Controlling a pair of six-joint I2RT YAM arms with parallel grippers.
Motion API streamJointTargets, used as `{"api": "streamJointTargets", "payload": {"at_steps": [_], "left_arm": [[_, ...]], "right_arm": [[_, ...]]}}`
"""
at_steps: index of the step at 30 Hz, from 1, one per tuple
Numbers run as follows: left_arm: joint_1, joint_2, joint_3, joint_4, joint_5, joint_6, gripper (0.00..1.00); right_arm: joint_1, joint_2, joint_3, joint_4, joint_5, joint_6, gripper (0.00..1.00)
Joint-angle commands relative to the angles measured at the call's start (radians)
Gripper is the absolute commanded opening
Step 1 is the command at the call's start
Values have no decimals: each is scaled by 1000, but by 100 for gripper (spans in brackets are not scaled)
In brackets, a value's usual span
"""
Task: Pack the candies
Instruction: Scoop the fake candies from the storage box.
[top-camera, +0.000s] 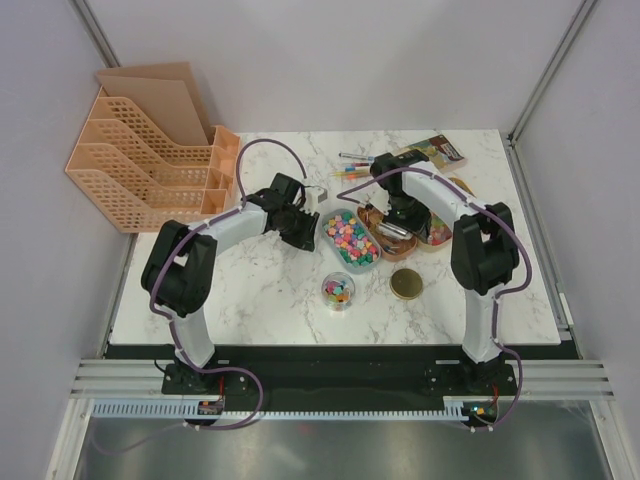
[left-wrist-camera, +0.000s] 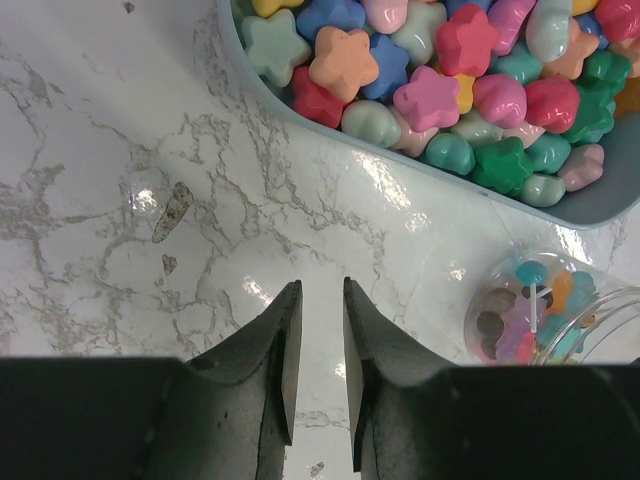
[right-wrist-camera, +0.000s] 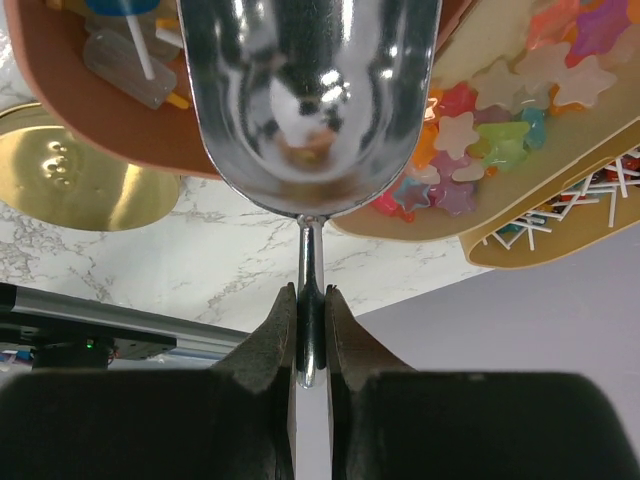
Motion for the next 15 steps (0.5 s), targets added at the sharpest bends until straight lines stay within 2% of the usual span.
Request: {"api": "streamJointTargets", "payload": {"at_steps": [1,15], "left_arm": [[2,-47,3,46,28,8,30],[3,-29,23,49,58,-9,30]], "right_arm": [[3,48,56,-118,-24,32,0],[8,151,160,-116,-78,93,0]]}}
